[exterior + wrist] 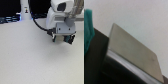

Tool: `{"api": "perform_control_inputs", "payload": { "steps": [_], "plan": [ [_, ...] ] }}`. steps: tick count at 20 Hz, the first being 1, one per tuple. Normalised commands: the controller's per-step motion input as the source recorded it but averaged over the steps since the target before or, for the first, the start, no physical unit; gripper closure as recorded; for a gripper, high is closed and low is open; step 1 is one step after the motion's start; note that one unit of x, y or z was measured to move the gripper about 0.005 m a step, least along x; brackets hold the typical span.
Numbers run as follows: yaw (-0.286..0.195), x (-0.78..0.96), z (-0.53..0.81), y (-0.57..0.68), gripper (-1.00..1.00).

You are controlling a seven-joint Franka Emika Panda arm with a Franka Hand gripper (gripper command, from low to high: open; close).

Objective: Open the kcup holder, insert the kcup into the holder, and close the kcup holder

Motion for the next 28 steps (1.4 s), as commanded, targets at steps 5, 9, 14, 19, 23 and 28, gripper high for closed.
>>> {"api": "perform_control_inputs", "payload": {
  "steps": [5,9,14,19,23,28],
  "plan": [
    [0.095,-0.63,0.03,0.49,-1.00],
    [0.083,-0.71,0.02,0.46,-1.00],
    [0.073,-0.85,-0.01,0.39,-1.00],
    [0.083,-0.82,-0.02,0.37,-1.00],
    [0.091,-0.71,0.01,0.39,-1.00],
    [0.072,-0.35,0.29,0.32,-1.00]
  ]
}}
